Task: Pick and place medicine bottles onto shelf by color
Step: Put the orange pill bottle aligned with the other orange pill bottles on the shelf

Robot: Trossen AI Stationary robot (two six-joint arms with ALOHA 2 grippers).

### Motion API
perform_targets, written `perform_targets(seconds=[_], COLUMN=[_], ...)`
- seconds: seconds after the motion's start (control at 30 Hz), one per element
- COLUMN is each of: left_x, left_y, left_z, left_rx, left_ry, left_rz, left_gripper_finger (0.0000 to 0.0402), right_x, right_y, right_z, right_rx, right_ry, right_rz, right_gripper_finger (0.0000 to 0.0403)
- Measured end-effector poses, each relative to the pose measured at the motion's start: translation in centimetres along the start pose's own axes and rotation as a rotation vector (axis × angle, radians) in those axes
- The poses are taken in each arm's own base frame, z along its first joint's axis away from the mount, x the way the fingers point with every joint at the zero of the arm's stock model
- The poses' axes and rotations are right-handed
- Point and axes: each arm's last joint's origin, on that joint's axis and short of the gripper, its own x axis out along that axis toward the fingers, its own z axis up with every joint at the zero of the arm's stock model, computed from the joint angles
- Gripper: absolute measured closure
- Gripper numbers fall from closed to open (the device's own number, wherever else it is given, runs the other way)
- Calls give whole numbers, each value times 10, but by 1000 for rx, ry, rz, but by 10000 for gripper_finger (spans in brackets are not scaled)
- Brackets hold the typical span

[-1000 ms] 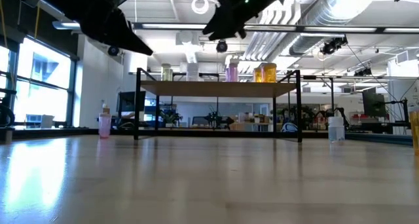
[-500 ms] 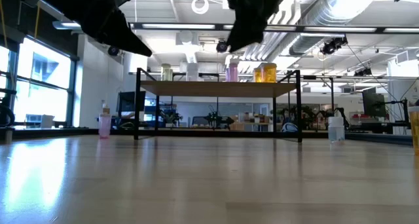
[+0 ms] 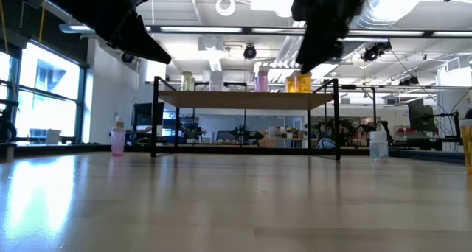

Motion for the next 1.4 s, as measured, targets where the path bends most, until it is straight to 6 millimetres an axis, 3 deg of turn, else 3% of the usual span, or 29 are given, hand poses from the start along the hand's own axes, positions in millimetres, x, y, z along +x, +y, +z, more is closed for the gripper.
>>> perform_targets(seconds=[0.33,0.57,0.97,1.4], left_x=[0,1,4,7], left_y=[1,3,10,17], left_z=[0,0,-1,-2], left_rx=[-7,-10,-35,-84], left_ry=[2,6,20,27], left_rz=[6,23,59,90], left_gripper_finger=[204,204,204,204], right_x=[-30,-55,-81,-90], right_y=[4,6,24,17], right_z=[-61,-91,-116,-137], right_rx=[246,338,447,444], right_ry=[-2,-17,101,295], right_rz=[9,-45,-41,-161], right_gripper_finger=[201,201,201,201])
